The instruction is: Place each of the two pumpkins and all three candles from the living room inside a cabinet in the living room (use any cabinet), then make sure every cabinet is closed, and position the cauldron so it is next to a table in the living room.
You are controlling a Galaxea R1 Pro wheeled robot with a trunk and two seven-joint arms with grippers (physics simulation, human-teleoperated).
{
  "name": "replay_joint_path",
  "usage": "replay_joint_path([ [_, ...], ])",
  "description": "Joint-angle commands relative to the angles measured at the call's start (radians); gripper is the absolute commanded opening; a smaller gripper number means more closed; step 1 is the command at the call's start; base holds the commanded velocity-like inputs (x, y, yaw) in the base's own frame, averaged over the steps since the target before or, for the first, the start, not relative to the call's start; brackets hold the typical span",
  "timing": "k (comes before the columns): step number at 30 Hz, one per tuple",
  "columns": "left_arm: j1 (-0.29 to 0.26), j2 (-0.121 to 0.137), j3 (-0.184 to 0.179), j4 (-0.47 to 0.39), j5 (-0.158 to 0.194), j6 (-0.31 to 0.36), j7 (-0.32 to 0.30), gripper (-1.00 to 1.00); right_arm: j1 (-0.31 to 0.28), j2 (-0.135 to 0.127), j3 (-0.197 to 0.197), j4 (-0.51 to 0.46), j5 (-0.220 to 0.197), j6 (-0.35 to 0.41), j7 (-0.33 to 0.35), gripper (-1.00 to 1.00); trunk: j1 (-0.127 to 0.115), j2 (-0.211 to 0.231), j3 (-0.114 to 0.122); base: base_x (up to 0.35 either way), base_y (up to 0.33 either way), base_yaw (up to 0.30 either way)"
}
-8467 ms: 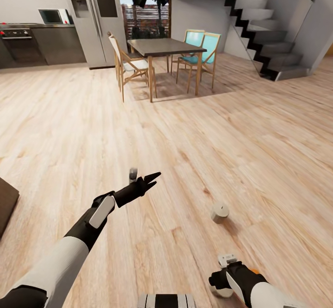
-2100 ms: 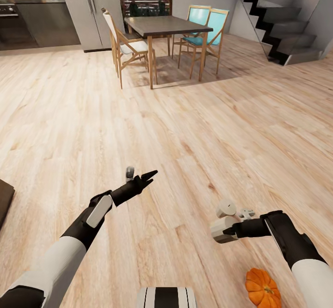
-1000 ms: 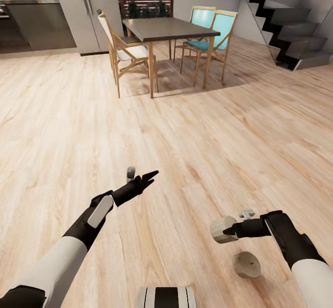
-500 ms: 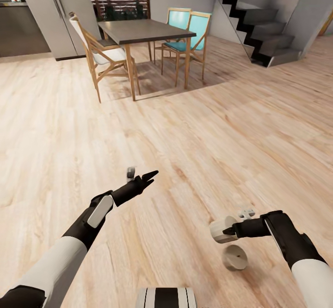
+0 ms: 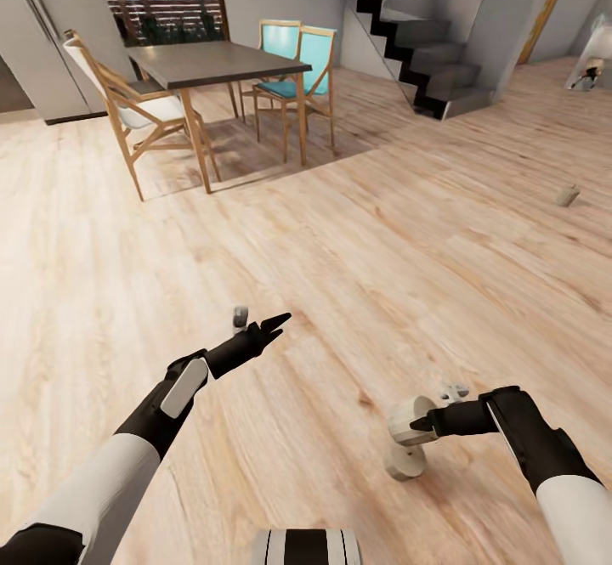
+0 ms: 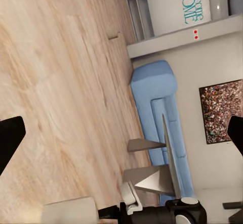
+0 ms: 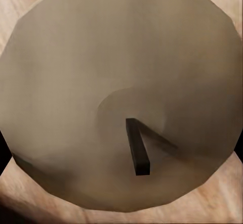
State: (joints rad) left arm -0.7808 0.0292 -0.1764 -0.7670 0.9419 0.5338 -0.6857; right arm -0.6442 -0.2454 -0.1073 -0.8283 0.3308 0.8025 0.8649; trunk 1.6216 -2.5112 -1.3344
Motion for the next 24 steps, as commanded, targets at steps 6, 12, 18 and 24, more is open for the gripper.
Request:
replay_joint_path([
  [6, 0.0, 0.0, 0.0, 0.002, 0.0, 0.0, 0.0, 1.0, 0.0, 0.0, 0.0, 0.0, -0.003, 0.001, 0.0, -1.0, 0.0, 0.0, 0.004, 0.0, 0.0, -0.276],
  [12, 0.0, -0.001, 0.0, 0.005, 0.0, -0.001, 0.0, 1.0, 0.0, 0.0, 0.0, 0.0, -0.003, 0.001, 0.0, -1.0, 0.0, 0.0, 0.008, 0.0, 0.0, -0.276],
  [18, 0.0, -0.006, 0.0, 0.006, -0.001, -0.002, 0.0, 1.0, 0.0, 0.0, 0.0, 0.0, -0.003, 0.001, 0.0, -1.0, 0.0, 0.0, 0.013, 0.0, 0.0, -0.276],
  [24, 0.0, -0.006, 0.0, 0.006, -0.002, -0.002, 0.0, 1.0, 0.0, 0.0, 0.0, 0.0, -0.004, 0.001, 0.0, -1.0, 0.0, 0.0, 0.017, 0.0, 0.0, -0.276],
])
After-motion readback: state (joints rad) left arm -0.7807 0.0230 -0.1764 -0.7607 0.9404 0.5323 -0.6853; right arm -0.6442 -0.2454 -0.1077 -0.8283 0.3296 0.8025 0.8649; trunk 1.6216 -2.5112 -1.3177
